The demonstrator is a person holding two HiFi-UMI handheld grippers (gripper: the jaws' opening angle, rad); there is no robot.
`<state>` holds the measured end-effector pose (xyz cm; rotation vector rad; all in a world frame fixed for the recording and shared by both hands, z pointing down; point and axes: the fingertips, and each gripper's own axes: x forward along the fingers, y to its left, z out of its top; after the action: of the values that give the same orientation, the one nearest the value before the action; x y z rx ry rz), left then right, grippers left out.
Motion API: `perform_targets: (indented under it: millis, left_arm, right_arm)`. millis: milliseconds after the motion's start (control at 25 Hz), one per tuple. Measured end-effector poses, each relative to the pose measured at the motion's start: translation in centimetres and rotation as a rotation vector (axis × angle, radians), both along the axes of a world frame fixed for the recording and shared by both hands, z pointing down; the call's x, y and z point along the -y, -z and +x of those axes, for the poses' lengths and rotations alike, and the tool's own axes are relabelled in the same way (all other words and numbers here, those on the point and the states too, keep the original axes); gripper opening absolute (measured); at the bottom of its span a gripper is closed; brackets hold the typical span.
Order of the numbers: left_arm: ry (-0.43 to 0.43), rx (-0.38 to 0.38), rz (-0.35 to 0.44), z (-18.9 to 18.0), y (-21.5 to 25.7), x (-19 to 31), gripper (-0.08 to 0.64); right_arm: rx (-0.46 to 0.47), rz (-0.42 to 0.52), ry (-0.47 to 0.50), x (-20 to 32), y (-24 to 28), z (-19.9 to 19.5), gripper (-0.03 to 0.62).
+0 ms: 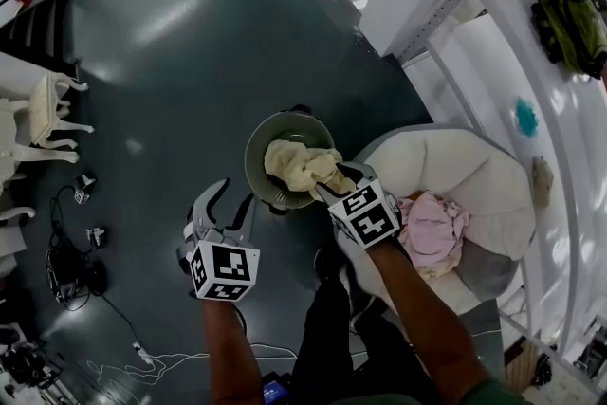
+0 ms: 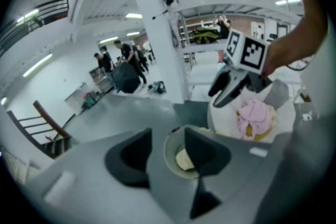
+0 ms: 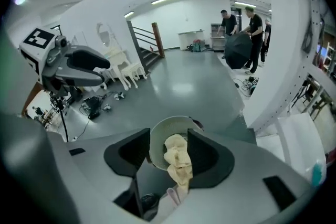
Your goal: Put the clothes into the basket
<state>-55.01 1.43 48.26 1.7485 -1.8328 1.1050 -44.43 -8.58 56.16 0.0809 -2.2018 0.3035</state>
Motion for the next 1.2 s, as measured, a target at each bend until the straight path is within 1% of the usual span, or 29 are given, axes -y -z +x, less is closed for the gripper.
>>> perform_targets:
  millis: [80, 200, 320, 400, 440, 520, 600, 640, 720, 760, 840, 1000, 1080, 1200]
  left_arm:
    - [-0.016, 0.014, 0.040, 0.5, 0.5, 0.5, 0.183]
    - [-0.036, 0.031, 0.144, 1.3, 2.3, 1.6, 0.183]
    - [-0.061, 0.010, 0.303, 2.5, 5.2, 3.3, 0.183]
    - [-0.091, -0.002, 0.410, 3.4, 7.1, 4.4, 0.183]
    - [-0.109, 0.000, 0.449, 4.0, 7.9, 4.8, 0.183]
    - [-0.130, -0.003, 0.496, 5.3, 8.6, 5.3, 0.181]
    - [-0.114, -0.044, 0.536, 6.9, 8.6, 5.8, 0.181]
    - [-0.102, -0.086, 0.564, 7.9, 8.5, 6.2, 0.179]
    - [-0.083, -0.197, 0.626, 10.4, 8.1, 7.8, 0.179]
    - [-0.086, -0.238, 0.639, 11.8, 7.6, 8.6, 0.179]
    - [-0.125, -0.276, 0.618, 15.0, 6.1, 9.7, 0.179]
    - [-0.265, -0.296, 0.557, 22.5, 2.9, 11.5, 0.179]
    - [-0.279, -0.339, 0.552, 26.6, 1.0, 12.6, 0.179]
    - [-0.341, -0.359, 0.519, 32.4, -2.4, 13.9, 0.179]
  right_arm:
    - [0.017, 0.009, -0.009, 0.4, 0.5, 0.0, 0.210]
    - [0.069, 0.019, -0.040, 1.1, 1.5, 0.2, 0.210]
    - [0.153, 0.036, -0.101, 2.2, 3.1, 1.0, 0.210]
    - [0.214, 0.060, -0.149, 3.3, 4.1, 2.1, 0.210]
    - [0.256, 0.075, -0.175, 3.8, 4.7, 2.9, 0.210]
    - [0.356, 0.106, -0.231, 4.8, 6.2, 4.8, 0.210]
    - [0.424, 0.146, -0.289, 5.7, 7.4, 7.4, 0.210]
    - [0.435, 0.168, -0.318, 6.1, 7.6, 9.1, 0.210]
    - [0.421, 0.200, -0.377, 6.8, 7.1, 12.8, 0.210]
    - [0.406, 0.211, -0.407, 7.1, 6.5, 14.7, 0.210]
    - [0.370, 0.228, -0.468, 7.5, 5.0, 18.7, 0.210]
    - [0.288, 0.236, -0.599, 7.6, 0.6, 26.8, 0.210]
    - [0.255, 0.240, -0.657, 8.1, -1.9, 31.3, 0.210]
    - [0.211, 0.248, -0.748, 8.4, -5.6, 37.7, 0.210]
